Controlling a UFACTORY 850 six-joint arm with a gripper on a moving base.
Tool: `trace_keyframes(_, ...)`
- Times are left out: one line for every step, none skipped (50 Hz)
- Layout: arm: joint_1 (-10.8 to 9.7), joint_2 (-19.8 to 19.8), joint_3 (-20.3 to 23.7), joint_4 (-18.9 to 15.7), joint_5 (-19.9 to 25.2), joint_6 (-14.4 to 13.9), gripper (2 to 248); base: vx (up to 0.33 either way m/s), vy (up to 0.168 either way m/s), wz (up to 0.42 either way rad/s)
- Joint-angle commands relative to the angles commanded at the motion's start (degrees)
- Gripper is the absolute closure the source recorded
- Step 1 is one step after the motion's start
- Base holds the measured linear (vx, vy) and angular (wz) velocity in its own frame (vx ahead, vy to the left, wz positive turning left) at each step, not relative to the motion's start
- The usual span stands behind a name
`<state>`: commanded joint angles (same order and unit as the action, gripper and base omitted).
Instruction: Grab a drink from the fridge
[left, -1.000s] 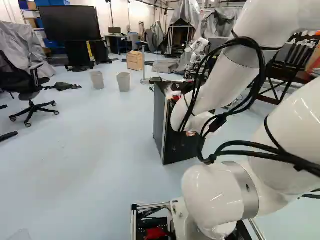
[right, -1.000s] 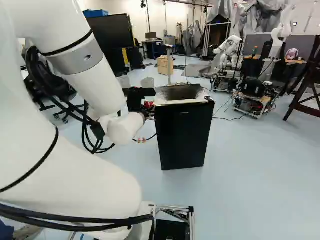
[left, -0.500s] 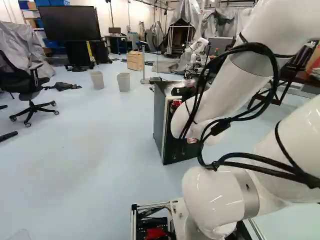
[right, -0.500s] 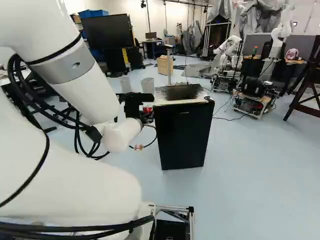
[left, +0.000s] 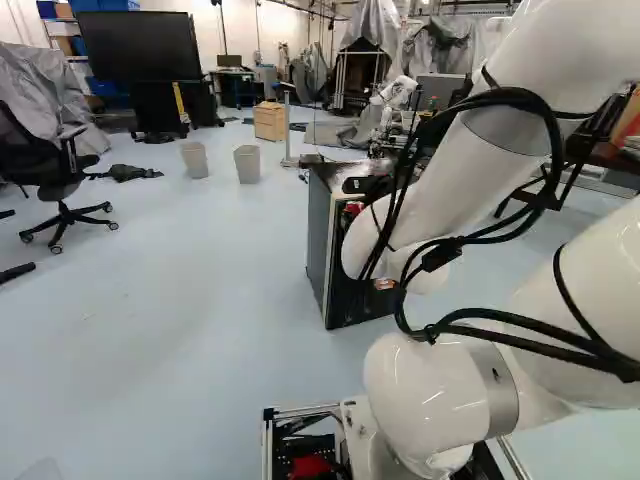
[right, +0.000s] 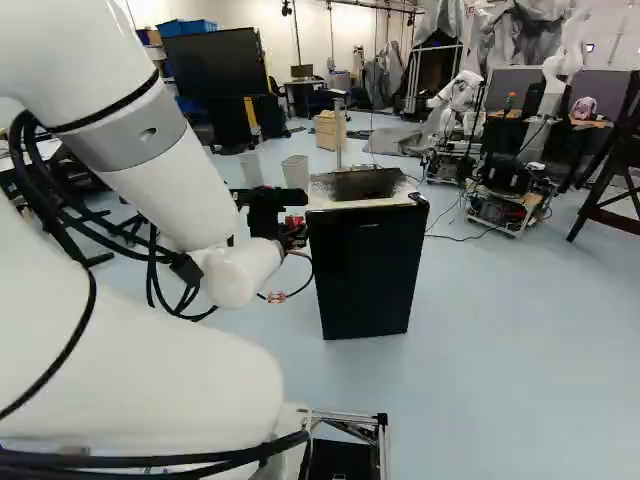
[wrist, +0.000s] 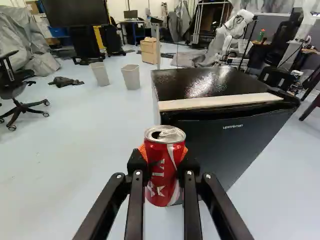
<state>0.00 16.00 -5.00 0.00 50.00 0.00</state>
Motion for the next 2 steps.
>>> trace_keyframes(0.0, 0.0, 0.0, 0.0, 0.0, 0.0, 175, 0.0, 0.0, 0.0)
trace_keyframes(0.0, 0.0, 0.0, 0.0, 0.0, 0.0, 175, 0.0, 0.0, 0.0)
